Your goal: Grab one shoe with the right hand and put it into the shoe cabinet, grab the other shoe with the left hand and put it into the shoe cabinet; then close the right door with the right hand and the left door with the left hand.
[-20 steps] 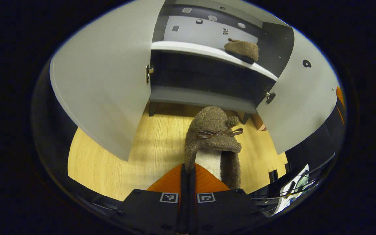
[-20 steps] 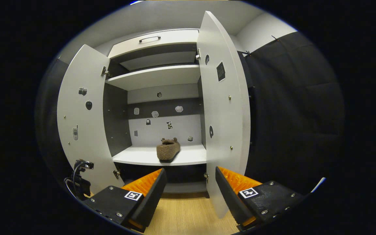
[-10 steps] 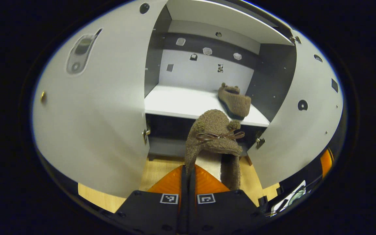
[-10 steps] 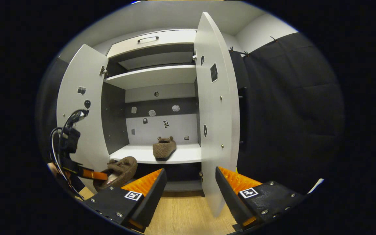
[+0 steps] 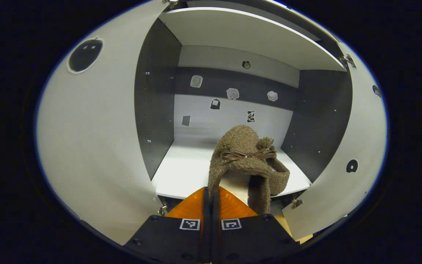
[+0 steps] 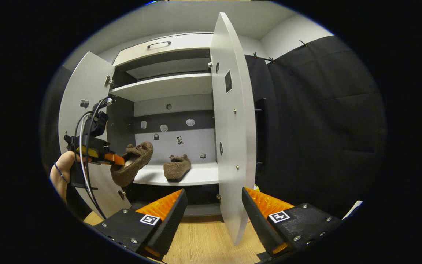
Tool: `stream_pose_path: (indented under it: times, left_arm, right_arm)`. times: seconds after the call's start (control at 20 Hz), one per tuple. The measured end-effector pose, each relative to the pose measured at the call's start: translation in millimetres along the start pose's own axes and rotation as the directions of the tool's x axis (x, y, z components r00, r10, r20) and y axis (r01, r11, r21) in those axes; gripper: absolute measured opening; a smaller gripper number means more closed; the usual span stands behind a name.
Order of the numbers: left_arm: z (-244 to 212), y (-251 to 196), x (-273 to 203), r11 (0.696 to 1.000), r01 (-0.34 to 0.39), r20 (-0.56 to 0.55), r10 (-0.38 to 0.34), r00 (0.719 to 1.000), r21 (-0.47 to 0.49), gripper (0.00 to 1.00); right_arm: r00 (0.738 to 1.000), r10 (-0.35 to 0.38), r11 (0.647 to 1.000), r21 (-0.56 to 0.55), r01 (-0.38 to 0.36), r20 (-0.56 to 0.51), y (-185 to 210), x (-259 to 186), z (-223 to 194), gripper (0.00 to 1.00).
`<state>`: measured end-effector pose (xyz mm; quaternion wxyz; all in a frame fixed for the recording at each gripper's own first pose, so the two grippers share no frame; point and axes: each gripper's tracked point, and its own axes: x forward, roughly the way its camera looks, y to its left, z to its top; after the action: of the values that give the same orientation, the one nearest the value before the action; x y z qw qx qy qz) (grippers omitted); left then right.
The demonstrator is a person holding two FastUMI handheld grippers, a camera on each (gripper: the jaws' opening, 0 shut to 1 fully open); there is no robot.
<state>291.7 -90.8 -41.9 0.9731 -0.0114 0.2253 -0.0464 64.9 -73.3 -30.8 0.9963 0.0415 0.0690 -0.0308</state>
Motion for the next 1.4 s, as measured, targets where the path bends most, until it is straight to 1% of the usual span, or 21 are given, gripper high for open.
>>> stream_pose_path:
  times: [0.2,0.5,0.65,0.85,1.05,1.1,1.15,1.2,1.25,1.3,1.35,1.4]
  left_arm:
    - [10,-1,41,0.999,-0.010,0.010,0.010,1.000,0.036,0.06]
    - [-1,2,92,0.999,-0.023,-0.023,0.023,0.999,0.034,0.06]
    - [-3,6,106,0.998,-0.037,-0.033,0.039,0.999,0.052,0.06]
    - [-5,6,111,0.996,-0.054,-0.043,0.058,0.997,0.075,0.08]
    - [3,2,103,0.998,-0.037,-0.003,0.038,0.999,0.054,0.22]
    - [4,-1,100,0.998,-0.024,0.002,0.024,1.000,0.052,0.23]
    - [5,-3,96,0.999,-0.012,0.007,0.012,1.000,0.050,0.29]
    - [8,-4,88,0.999,-0.002,0.017,0.001,1.000,0.047,0.46]
    - [11,-4,82,0.999,-0.001,0.032,-0.001,0.999,0.043,0.50]
    - [12,-5,75,0.999,0.007,0.043,-0.009,0.999,0.038,0.49]
    - [17,-7,67,0.999,0.017,0.058,-0.019,0.998,0.034,0.52]
    - [21,-6,56,0.999,0.020,0.076,-0.022,0.997,0.034,0.60]
  right_arm:
    - [1.000,-0.022,1.000,0.002,0.022,0.019,-12,4,8,0.92]
    - [0.999,-0.047,0.999,-0.014,0.047,0.026,-22,10,11,0.92]
    - [0.998,-0.052,0.999,-0.014,0.052,0.024,-25,13,12,0.92]
    - [0.999,-0.052,0.999,-0.003,0.052,0.015,-24,16,8,0.92]
    - [0.999,-0.054,0.999,0.001,0.054,0.006,-24,18,5,0.92]
    - [0.999,-0.051,0.999,0.006,0.051,0.006,-23,18,5,0.92]
    - [0.999,-0.048,0.999,0.010,0.048,0.004,-22,17,4,0.92]
    - [0.999,-0.046,0.999,0.010,0.046,0.005,-21,17,3,0.92]
    - [0.999,-0.045,0.999,0.007,0.045,0.006,-21,16,3,0.92]
    - [0.999,-0.044,0.999,0.001,0.044,0.005,-21,16,2,0.92]
    - [0.999,-0.045,0.999,-0.003,0.045,0.004,-22,15,1,0.92]
    - [0.999,-0.043,0.999,-0.005,0.043,0.003,-22,14,1,0.92]
